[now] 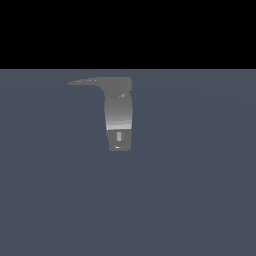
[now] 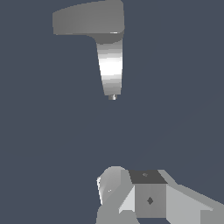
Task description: Turn on the faucet by rotating a designated handle.
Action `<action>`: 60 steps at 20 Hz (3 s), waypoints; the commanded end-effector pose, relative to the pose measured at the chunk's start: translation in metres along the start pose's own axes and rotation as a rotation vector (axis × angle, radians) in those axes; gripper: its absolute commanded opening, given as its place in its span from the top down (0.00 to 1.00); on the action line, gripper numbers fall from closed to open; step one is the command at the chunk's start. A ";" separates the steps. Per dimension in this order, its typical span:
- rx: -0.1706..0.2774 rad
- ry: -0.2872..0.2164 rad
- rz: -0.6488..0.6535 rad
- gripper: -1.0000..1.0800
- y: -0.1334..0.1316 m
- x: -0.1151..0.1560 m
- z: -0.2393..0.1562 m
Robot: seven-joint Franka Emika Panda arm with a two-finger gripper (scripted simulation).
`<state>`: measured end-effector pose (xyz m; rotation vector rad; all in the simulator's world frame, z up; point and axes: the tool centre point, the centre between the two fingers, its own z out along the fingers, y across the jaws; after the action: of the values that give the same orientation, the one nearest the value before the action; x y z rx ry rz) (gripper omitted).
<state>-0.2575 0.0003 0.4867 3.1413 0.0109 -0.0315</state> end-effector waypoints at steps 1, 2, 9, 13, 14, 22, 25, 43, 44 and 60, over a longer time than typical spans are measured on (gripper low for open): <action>0.000 0.000 0.000 1.00 0.000 0.000 0.000; 0.000 0.000 0.001 1.00 0.000 0.000 0.000; 0.000 0.000 0.032 1.00 -0.008 0.003 0.005; 0.001 0.000 0.072 1.00 -0.018 0.006 0.011; 0.001 0.000 0.085 1.00 -0.021 0.008 0.013; 0.004 0.001 0.221 1.00 -0.053 0.024 0.033; 0.005 0.001 0.282 1.00 -0.067 0.032 0.042; 0.014 0.002 0.647 1.00 -0.137 0.102 0.095; 0.015 0.002 0.667 1.00 -0.140 0.106 0.098; 0.022 0.004 0.978 1.00 -0.174 0.185 0.143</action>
<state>-0.0846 0.1734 0.3446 2.8096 -1.4289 -0.0225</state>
